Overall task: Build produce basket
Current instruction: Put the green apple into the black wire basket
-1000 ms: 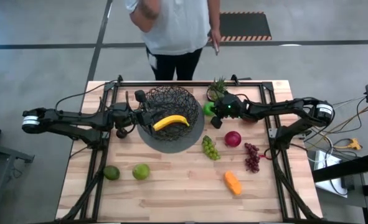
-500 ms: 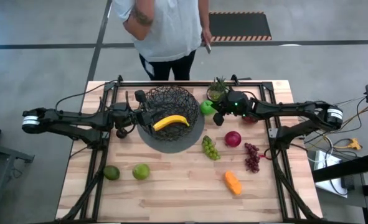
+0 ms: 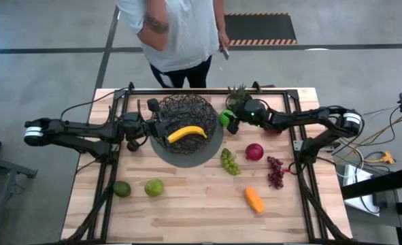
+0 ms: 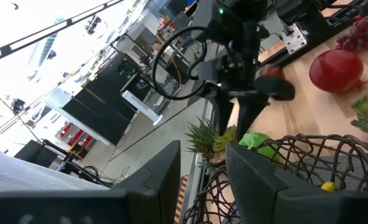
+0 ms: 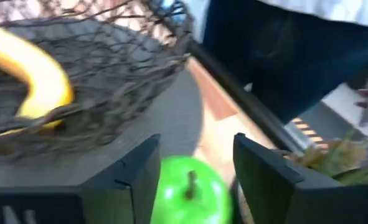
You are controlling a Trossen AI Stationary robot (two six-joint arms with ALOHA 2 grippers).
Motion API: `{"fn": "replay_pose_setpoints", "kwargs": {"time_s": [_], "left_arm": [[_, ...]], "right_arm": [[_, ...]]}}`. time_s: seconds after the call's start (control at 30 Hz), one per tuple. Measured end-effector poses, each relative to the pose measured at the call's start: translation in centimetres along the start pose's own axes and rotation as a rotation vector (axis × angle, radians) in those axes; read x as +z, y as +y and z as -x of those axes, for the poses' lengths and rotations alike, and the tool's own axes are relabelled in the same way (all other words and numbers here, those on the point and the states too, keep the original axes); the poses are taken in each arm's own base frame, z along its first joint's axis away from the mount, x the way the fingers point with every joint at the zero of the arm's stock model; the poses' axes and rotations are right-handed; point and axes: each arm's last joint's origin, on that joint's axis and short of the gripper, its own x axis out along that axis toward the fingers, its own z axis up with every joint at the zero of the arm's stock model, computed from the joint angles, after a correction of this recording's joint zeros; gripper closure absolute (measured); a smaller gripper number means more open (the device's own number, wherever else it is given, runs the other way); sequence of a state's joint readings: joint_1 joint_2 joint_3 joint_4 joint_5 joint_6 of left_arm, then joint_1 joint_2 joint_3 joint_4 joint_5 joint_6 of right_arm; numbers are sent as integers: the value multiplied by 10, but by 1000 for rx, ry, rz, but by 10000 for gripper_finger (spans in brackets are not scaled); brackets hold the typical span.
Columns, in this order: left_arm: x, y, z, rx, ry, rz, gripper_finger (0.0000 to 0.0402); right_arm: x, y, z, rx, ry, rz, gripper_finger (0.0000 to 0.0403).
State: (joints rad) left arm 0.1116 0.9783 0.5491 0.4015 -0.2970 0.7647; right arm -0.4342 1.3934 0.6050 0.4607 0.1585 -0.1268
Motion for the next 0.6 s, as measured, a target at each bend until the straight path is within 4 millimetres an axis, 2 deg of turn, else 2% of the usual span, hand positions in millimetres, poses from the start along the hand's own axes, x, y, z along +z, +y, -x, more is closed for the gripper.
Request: {"fn": "replay_pose_setpoints", "kwargs": {"time_s": [0.17, 0.6], "left_arm": [[0, 0, 0, -1, 1, 2, 291], [0, 0, 0, -1, 1, 1, 291]], "right_arm": [[-9, -4, -6, -15, -3, -13, 206], [-32, 2, -19, 37, 9, -39, 268]]}}
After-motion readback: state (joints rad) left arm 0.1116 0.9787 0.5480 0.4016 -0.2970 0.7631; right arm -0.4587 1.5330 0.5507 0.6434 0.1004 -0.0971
